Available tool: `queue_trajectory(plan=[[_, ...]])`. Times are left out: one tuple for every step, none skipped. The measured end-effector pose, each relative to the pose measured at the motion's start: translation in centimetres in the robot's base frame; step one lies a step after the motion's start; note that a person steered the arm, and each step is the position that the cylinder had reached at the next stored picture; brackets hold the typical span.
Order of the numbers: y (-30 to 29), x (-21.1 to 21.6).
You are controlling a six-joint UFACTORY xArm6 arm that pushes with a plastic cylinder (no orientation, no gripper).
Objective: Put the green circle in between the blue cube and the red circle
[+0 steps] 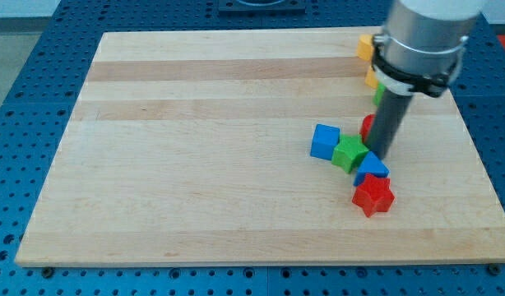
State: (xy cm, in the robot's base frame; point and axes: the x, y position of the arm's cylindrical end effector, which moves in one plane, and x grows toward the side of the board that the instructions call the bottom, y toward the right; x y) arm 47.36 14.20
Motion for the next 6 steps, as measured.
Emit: queue_trajectory(plan=[[-0.3,-1.0],[-0.4,-2.3],[2.0,-4.0],[2.8,-4.1],[-0.4,-3.8],[-2.1,-4.2]])
